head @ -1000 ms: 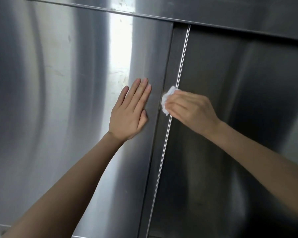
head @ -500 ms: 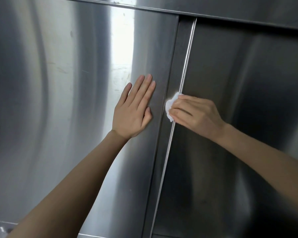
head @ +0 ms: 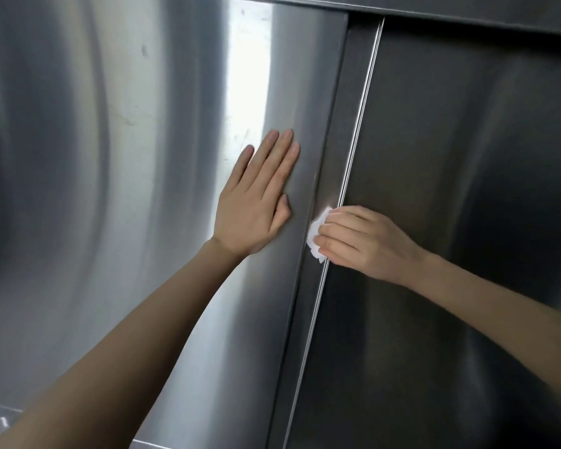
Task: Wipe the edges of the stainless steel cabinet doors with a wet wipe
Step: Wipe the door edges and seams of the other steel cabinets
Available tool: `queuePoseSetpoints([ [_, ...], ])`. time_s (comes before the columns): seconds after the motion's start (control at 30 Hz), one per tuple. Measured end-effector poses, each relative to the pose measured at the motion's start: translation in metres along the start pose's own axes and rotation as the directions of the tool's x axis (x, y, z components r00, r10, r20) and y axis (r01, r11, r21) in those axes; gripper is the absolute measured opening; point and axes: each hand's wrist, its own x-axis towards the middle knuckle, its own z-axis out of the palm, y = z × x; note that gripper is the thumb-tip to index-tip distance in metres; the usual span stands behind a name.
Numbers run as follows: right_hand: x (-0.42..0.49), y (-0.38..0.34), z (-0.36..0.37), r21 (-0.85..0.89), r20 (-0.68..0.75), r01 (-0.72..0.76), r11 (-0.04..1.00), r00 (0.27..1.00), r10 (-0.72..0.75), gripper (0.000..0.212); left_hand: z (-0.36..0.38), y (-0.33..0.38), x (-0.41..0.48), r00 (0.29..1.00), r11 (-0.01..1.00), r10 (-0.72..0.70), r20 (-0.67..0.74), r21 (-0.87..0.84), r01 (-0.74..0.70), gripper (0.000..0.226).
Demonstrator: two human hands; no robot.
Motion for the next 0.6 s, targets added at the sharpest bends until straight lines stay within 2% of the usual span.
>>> queuePoseSetpoints([
  [0.1,-0.004,-0.017,0.004,0.062,-0.081,-0.097,0.993,0.992,0.102,0.007,-0.004,0.003,0.003,1.000,1.000,-0.016,0.013,-0.014,0.016,0.058],
  [0.17,-0.010,-0.037,0.009,0.129,-0.032,-0.048,0.990,0.998,0.053,0.017,-0.007,0.007,-0.002,0.999,0.999,-0.028,0.036,-0.036,0.030,0.057],
  [0.23,-0.015,-0.044,0.010,0.125,0.017,0.013,0.992,1.000,-0.015,0.019,-0.011,0.013,-0.018,0.996,0.999,0.001,0.089,-0.037,0.002,0.056],
  [0.3,-0.010,-0.028,0.005,0.088,-0.047,0.003,0.996,0.999,0.001,0.018,-0.018,0.020,-0.042,0.988,1.000,0.014,0.154,-0.022,-0.011,0.056],
  [0.4,0.001,-0.003,-0.003,0.023,-0.193,-0.098,0.995,0.976,0.100,0.017,-0.028,0.035,-0.075,0.977,1.000,-0.016,0.213,-0.018,0.021,0.055],
  [0.47,-0.002,-0.014,0.003,0.041,-0.238,-0.146,0.988,0.959,0.152,0.019,-0.031,0.045,-0.091,0.970,0.998,-0.061,0.237,-0.010,0.065,0.055],
  [0.6,-0.028,-0.077,0.026,0.108,-0.100,-0.001,0.994,0.995,0.012,0.023,-0.036,0.066,-0.106,0.941,0.983,-0.175,0.289,0.005,0.182,0.057],
])
